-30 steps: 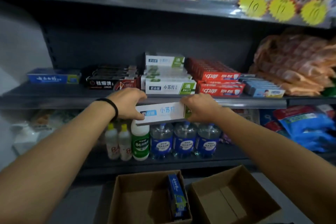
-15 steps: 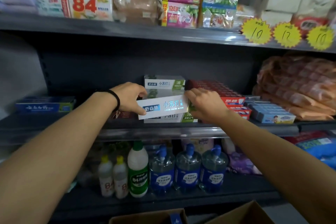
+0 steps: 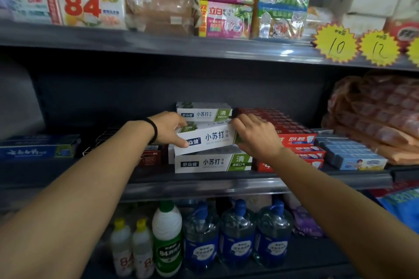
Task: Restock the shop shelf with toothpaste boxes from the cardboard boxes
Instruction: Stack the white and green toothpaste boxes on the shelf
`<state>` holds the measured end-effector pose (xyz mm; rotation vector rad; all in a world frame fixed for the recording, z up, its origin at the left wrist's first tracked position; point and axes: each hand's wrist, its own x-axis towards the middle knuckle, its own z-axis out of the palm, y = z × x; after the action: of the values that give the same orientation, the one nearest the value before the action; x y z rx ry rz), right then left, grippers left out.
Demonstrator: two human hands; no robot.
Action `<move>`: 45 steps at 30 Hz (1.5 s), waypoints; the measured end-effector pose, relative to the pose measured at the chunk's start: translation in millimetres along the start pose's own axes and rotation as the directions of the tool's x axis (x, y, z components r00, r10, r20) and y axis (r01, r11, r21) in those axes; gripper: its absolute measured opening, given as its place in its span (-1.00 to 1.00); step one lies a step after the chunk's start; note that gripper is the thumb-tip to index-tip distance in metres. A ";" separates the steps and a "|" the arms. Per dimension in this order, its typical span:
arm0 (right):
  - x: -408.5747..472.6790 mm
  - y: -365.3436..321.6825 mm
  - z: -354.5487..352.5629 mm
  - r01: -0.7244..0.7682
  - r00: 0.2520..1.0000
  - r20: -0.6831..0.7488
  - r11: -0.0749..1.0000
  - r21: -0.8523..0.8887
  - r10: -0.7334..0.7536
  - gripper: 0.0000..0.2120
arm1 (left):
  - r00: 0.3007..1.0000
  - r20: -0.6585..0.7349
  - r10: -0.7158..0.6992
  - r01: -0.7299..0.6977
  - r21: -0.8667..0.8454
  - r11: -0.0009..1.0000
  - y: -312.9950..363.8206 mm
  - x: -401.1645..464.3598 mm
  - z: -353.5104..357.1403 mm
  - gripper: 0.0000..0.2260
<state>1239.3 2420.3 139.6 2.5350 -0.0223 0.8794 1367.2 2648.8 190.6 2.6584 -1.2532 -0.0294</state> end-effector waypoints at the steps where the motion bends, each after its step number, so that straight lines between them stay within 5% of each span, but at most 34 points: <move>1: 1.0 1.4 3.7 0.007 1.000 -0.005 1.000 0.007 -0.007 -0.46 | 1.000 -0.003 0.001 -0.001 -0.005 1.000 -0.9 3.0 1.5 -0.47; 6: 11.0 9.1 13.5 0.041 0.999 0.027 0.999 0.007 -0.041 -0.44 | 0.999 -0.048 -0.013 0.012 -0.028 1.000 -7.7 12.3 2.6 -0.57; 12: 36.3 33.2 -1.8 -0.082 0.977 0.213 0.961 0.265 0.024 -0.35 | 0.995 -0.098 -0.018 0.014 -0.043 0.999 -16.9 21.5 -0.2 -0.64; 18: 58.1 55.3 -0.1 -0.152 0.919 0.393 0.932 0.328 0.011 -0.57 | 0.995 -0.100 -0.010 0.008 -0.029 1.000 -20.3 40.5 -2.7 -0.58; 26: 83.7 63.0 41.4 -0.177 0.897 0.442 0.927 0.331 0.014 -0.58 | 0.996 -0.062 -0.071 0.072 0.018 0.997 -41.1 86.9 6.8 -0.43; 45: 138.3 76.6 149.2 -0.117 0.905 0.426 0.952 0.284 -0.016 -0.64 | 0.996 -0.087 0.036 -0.028 0.102 0.994 -89.4 192.2 39.5 -0.72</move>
<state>1424.3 2306.5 149.6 2.9842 -0.0967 0.3469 1554.2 2550.2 148.0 2.6897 -1.3010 0.1594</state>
